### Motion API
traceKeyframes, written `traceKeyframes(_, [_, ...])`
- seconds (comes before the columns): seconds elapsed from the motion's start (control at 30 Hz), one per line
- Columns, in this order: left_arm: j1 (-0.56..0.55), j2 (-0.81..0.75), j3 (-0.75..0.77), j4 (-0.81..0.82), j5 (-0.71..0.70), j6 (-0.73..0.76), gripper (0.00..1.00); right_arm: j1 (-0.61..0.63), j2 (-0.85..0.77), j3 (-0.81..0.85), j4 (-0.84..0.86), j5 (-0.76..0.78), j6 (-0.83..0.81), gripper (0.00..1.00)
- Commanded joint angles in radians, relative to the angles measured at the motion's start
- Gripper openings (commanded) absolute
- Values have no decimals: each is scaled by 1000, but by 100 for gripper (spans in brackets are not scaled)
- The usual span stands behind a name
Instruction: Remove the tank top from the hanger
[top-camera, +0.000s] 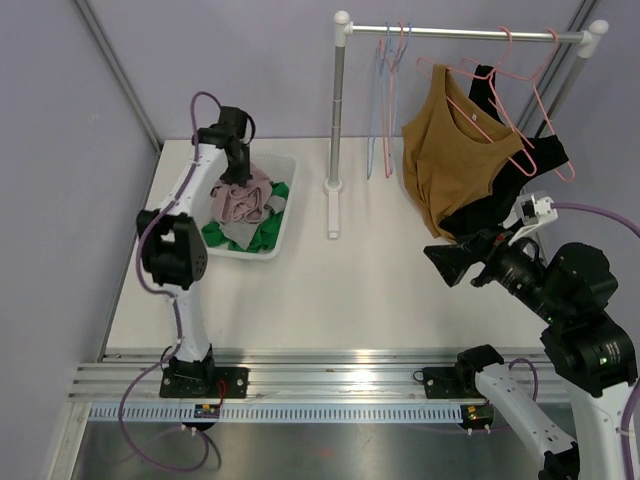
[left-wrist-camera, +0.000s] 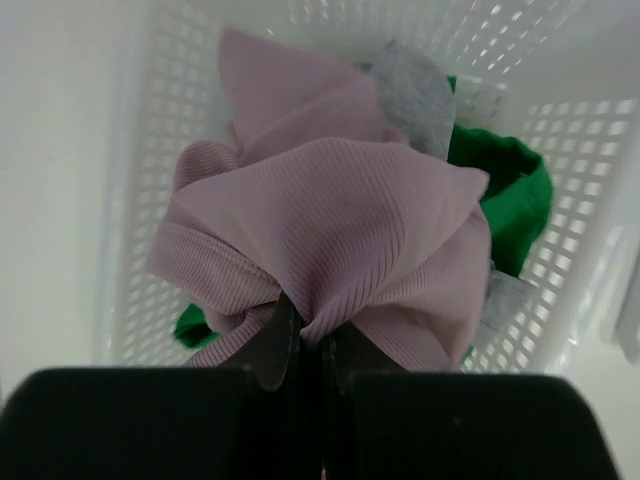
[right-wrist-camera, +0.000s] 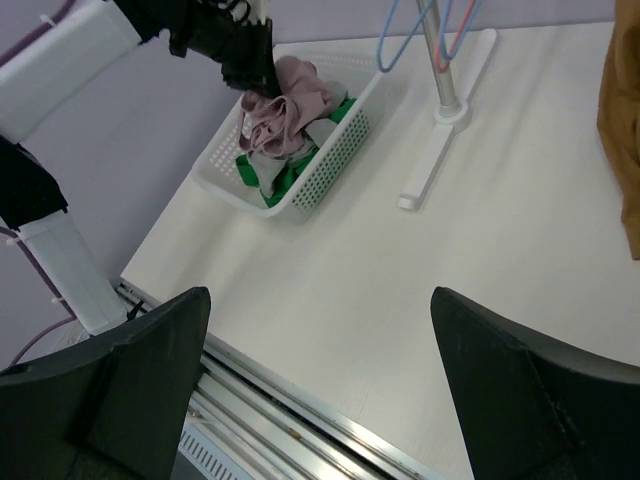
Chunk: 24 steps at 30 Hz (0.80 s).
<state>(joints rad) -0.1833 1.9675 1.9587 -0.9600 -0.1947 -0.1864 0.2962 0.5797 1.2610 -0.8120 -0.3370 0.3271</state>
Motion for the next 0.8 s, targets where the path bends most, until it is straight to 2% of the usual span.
traceKeyframes(0.0, [11, 181, 28, -69, 132, -4, 0, 6, 40, 1, 39, 96, 49, 99])
traceKeyframes(0.1, [11, 284, 54, -114, 159, -19, 0, 6, 49, 5, 40, 131, 58, 100])
traceKeyframes(0.23, [19, 262, 55, -117, 166, -38, 17, 8, 57, -8, 60, 124, 56, 100])
traceKeyframes(0.27, [25, 242, 52, -118, 166, -42, 32, 8, 62, -6, 57, 136, 55, 99])
traceKeyframes(0.37, [39, 134, 45, -117, 161, -61, 54, 6, 118, 50, 1, 217, 35, 100])
traceKeyframes(0.47, [47, -17, 39, -106, 187, -73, 67, 7, 190, 122, -61, 317, 3, 100])
traceKeyframes(0.53, [48, -127, 29, -94, 217, -77, 80, 6, 230, 164, -70, 361, -20, 100])
traceKeyframes(0.6, [54, -185, 28, -88, 241, -87, 99, 6, 273, 190, -65, 410, -46, 100])
traceKeyframes(0.77, [59, -394, -43, -76, 265, -84, 99, 6, 435, 300, -78, 558, -138, 100])
